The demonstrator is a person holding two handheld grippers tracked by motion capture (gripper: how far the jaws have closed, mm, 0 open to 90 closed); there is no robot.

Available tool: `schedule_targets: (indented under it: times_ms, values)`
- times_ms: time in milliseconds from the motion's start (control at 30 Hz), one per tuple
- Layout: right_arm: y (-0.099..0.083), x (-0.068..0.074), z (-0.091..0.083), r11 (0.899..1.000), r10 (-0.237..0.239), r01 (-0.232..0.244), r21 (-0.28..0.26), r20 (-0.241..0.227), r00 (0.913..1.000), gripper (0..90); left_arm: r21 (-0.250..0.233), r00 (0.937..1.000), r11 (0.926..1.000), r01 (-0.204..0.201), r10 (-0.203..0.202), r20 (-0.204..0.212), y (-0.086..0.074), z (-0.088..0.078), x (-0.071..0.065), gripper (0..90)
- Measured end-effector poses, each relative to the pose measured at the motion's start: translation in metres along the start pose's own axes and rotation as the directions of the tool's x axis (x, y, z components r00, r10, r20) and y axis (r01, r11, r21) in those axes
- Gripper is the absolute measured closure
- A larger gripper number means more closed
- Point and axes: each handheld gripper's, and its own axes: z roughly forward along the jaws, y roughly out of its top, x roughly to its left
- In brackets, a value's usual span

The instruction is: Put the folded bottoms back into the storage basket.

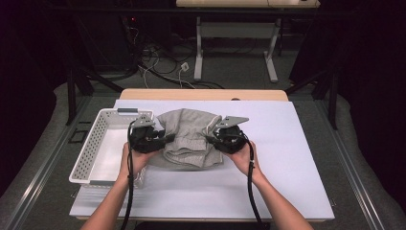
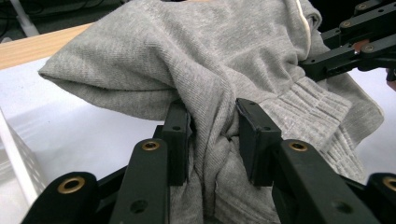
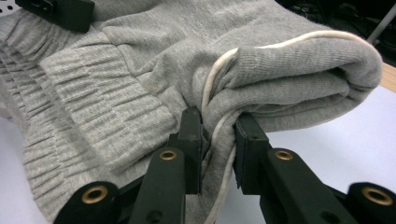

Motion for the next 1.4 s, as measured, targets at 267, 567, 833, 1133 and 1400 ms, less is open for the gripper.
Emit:
schedule_targets:
  times_ms: [267,567,833,1133,1400]
  values:
    - [0.007,0.005,0.004,1.0,-0.006,0.006,-0.01,-0.006,1.0,75.4,-0.009,0.9999,0.9999,0.013,-0.013,-0.002,0.0,-0.008,0.007,67.0]
    - [0.015,0.011,0.01,1.0,-0.015,0.014,-0.022,-0.02,0.9997,75.4,-0.014,0.9999,0.9998,0.015,-0.015,-0.003,0.003,-0.02,0.016,67.0]
    - [0.025,0.016,0.016,0.999,-0.02,0.02,-0.03,-0.03,0.9994,75.3,-0.018,0.9995,0.9994,0.03,-0.03,-0.012,0.003,-0.029,0.026,67.0]
    - [0.034,0.021,0.028,0.999,-0.022,0.02,-0.033,-0.049,0.9985,75.3,-0.014,0.9987,0.9989,0.044,-0.045,-0.023,0.002,-0.038,0.038,67.1]
    - [0.041,0.027,0.035,0.999,-0.024,0.022,-0.038,-0.066,0.9975,75.4,-0.007,0.998,0.9984,0.055,-0.056,-0.031,0.0,-0.045,0.047,67.0]
